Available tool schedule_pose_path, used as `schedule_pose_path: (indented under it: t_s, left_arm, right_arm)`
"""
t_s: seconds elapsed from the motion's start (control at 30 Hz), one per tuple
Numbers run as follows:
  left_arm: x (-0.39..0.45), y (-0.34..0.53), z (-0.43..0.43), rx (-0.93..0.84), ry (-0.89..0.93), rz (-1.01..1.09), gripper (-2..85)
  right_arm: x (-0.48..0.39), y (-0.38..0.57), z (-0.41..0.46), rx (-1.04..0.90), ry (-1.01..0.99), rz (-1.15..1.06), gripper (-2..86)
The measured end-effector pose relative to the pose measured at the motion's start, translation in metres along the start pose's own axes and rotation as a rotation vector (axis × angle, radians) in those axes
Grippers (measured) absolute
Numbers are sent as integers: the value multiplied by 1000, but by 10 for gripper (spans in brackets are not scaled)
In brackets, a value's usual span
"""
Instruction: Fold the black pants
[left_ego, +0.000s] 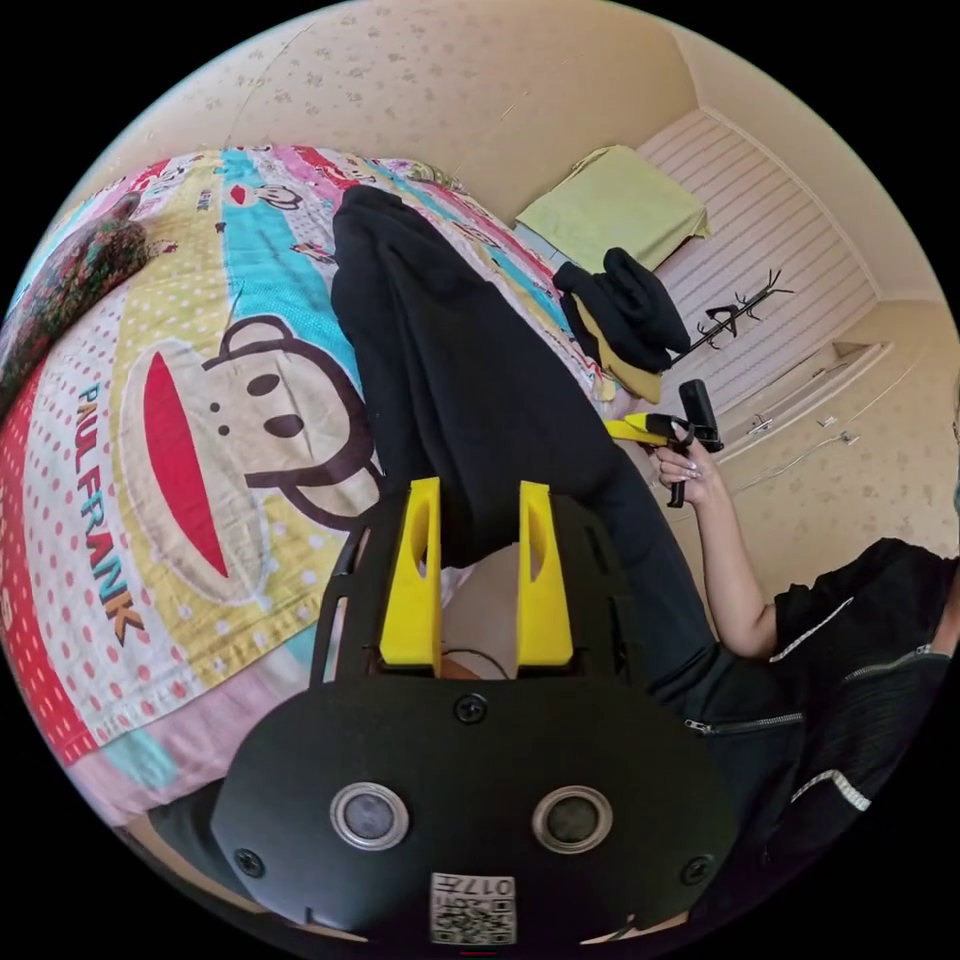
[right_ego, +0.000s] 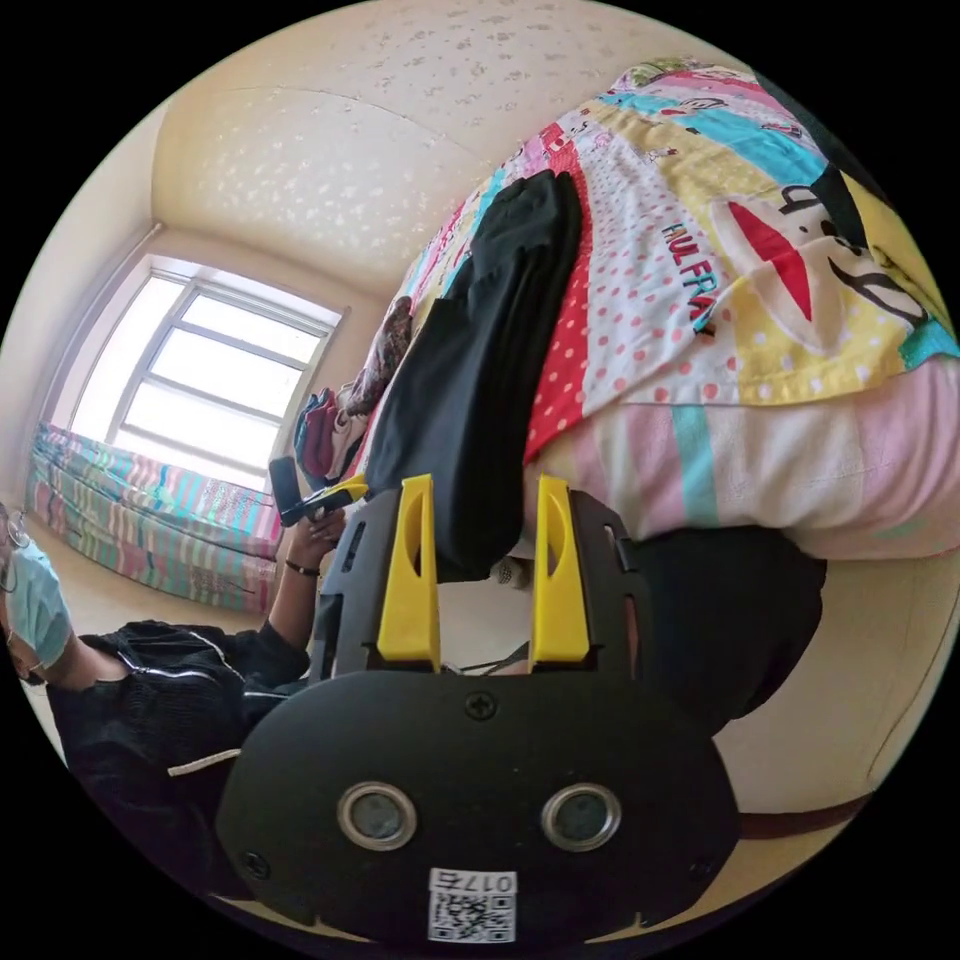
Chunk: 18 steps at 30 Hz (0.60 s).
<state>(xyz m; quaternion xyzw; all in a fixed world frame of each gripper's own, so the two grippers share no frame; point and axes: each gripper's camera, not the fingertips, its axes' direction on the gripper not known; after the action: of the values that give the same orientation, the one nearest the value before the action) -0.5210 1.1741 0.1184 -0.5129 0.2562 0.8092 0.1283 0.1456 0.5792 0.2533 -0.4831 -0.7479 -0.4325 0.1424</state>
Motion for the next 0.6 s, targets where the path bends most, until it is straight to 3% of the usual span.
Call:
schedule_pose_path:
  t_s: [0.23,0.47,0.6]
  left_arm:
    - [-15,6,6,-7,88,-91,59]
    - [-7,28,-5,9,91,-46,49]
    - [-28,40,18,-18,83,-116,54]
  right_arm:
    - [5,-11,32,-154,-30,-40,113]
    - [-21,-11,31,-267,-58,-136,45]
    - [6,-11,36,-310,-6,-9,45]
